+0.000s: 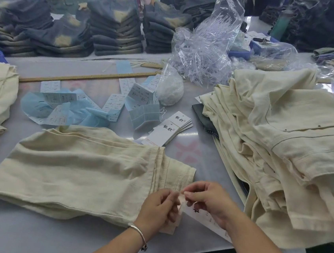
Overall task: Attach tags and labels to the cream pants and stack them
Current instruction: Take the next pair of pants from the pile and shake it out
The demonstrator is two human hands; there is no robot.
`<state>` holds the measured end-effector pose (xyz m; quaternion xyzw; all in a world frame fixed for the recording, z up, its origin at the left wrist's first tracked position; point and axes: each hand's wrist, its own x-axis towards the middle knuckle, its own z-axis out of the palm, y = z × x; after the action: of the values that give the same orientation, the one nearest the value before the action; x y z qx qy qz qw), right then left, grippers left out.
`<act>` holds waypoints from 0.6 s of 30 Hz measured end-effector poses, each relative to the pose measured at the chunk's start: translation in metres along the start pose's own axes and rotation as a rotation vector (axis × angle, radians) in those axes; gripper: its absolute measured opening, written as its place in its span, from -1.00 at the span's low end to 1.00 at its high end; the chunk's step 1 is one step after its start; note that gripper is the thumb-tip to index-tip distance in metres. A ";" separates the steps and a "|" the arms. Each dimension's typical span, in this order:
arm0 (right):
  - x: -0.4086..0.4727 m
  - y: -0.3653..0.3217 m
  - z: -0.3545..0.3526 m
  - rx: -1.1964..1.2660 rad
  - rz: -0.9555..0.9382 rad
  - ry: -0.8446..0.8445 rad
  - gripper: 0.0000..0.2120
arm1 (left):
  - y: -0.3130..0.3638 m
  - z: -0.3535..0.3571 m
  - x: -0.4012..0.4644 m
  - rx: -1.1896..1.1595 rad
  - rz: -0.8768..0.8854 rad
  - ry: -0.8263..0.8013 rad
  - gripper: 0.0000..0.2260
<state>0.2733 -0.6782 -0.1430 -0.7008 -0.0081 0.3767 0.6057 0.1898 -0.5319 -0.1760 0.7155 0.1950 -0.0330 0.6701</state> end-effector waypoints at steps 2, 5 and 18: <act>0.003 -0.010 -0.005 -0.007 -0.028 0.056 -0.87 | 0.010 -0.012 0.001 -0.127 -0.021 -0.019 -0.61; 0.008 -0.020 -0.006 -0.087 -0.070 0.155 -0.88 | 0.019 -0.052 0.003 -0.249 -0.013 0.081 -0.60; 0.102 -0.042 0.106 -1.156 -0.067 0.360 -0.05 | -0.058 -0.294 -0.055 0.048 -0.509 1.084 -0.78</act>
<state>0.3078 -0.5304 -0.1579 -0.9684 -0.1308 0.1678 0.1304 0.0570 -0.2578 -0.1844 0.5761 0.6733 0.1729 0.4300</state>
